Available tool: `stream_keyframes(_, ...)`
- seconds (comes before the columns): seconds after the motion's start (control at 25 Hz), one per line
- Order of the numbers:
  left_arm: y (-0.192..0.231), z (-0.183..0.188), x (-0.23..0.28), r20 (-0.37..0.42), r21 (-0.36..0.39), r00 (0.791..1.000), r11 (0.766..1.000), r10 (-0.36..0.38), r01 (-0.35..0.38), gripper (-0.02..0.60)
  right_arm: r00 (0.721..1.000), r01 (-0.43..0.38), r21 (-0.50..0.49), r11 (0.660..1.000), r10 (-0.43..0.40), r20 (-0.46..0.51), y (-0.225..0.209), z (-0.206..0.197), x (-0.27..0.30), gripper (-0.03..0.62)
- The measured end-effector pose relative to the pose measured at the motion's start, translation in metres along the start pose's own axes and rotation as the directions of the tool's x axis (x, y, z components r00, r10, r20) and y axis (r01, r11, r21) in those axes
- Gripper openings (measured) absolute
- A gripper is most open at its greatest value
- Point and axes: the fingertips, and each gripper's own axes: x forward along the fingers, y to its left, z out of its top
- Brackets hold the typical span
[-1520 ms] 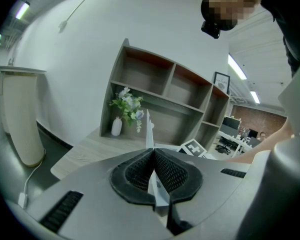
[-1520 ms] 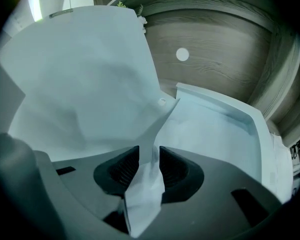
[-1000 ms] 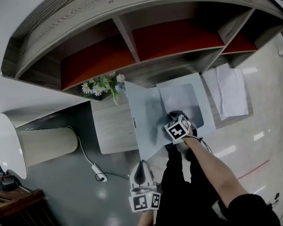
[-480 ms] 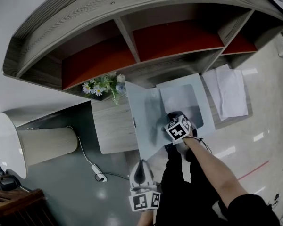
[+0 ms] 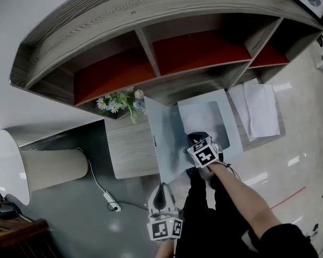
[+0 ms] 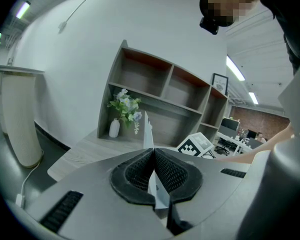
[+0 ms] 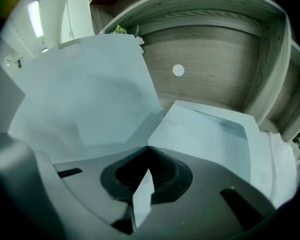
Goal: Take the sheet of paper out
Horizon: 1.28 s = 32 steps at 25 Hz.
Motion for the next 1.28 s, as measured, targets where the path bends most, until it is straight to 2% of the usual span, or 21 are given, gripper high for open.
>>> stream_keyframes(0.64, -0.012, 0.002, 0.003, 0.008, 0.025, 0.999, 0.998, -0.050, 0.050, 0.015, 0.990, -0.026, 0.046, 0.999, 0.019, 0.138, 0.009, 0.035, -0.047, 0.012)
stream_keyframes(1.28, -0.023, 0.006, 0.008, 0.015, 0.049, 0.995, 0.994, -0.099, 0.099, 0.015, 0.961, -0.059, 0.115, 0.992, 0.026, 0.275, 0.006, 0.063, -0.105, 0.012)
